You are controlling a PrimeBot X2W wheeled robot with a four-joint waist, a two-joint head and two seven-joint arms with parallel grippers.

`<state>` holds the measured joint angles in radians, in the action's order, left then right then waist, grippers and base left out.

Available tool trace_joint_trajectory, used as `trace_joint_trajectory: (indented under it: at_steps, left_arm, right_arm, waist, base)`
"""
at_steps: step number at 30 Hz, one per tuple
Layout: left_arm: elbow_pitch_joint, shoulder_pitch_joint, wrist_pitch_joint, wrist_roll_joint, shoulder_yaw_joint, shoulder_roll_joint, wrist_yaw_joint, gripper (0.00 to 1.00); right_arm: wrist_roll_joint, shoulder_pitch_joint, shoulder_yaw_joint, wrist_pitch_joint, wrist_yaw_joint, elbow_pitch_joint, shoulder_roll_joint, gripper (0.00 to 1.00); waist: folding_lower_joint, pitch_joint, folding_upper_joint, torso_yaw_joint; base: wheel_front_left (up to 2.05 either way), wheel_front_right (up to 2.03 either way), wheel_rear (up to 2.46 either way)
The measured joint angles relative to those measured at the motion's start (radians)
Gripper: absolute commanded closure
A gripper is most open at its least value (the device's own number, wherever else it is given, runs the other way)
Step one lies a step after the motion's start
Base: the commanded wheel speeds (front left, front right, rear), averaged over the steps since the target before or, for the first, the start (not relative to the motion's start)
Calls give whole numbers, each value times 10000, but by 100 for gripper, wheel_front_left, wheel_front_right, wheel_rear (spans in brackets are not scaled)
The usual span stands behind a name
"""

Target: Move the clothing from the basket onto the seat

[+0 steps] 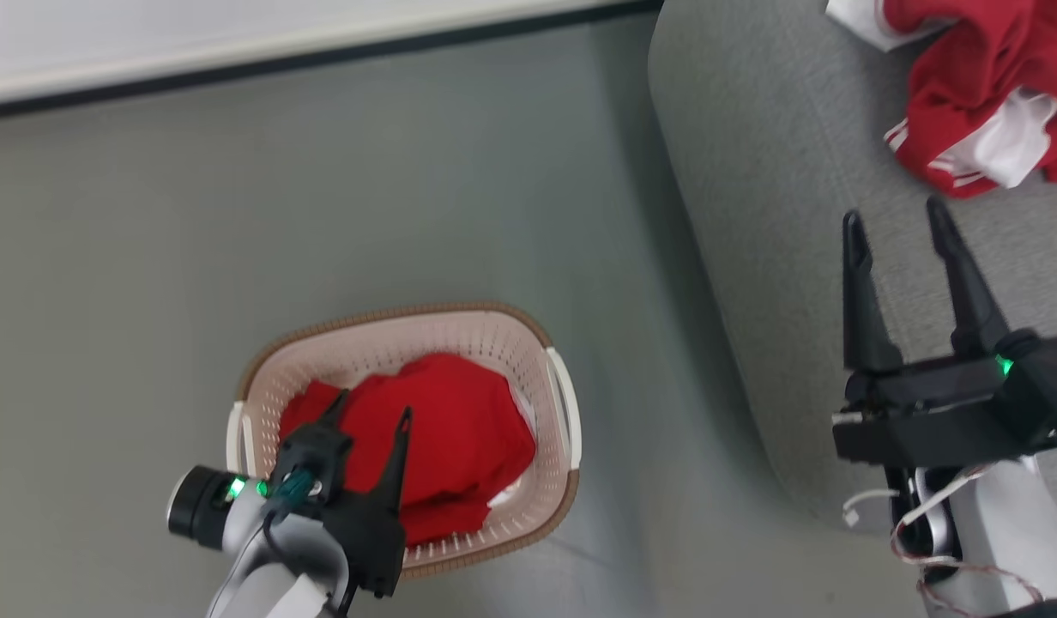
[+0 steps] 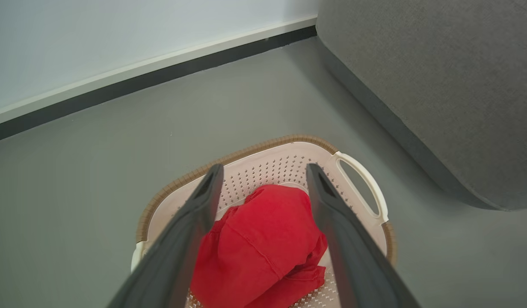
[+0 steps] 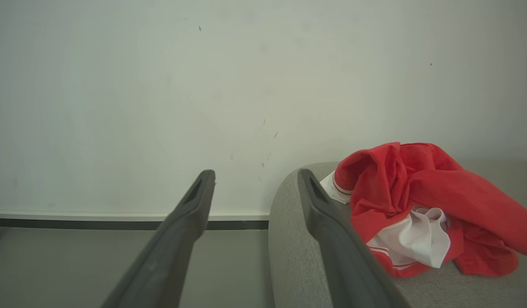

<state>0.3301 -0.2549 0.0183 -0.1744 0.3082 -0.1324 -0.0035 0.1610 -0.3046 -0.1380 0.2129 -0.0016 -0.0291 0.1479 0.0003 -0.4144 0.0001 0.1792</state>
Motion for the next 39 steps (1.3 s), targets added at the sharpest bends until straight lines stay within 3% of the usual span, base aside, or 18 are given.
trace_joint_trajectory:
  at_steps: [17,26,39]
  left_arm:
    - [2840,-2638,-920,1078,905,153,-336,0]
    - [3875,-3586,-1239,1363,1064,-146,-556,0]
    - [5143,-4245,-1517,1883,1634,-339,-792,0]
  right_arm:
    - [-21,-1809,290,46,-119,-723,159,0]
    - [-21,-2433,345,130,-219,-825,94,0]
    - [-38,-2832,-23,274,-230,-408,-209,0]
  waist:
    - [0,-2686,1,-47]
    - [-1,-3997,2,-86]
    - [-2,-4806,0,-105]
  base:
    - [0,0,0]
    - [0,0,0]
    - [0,0,0]
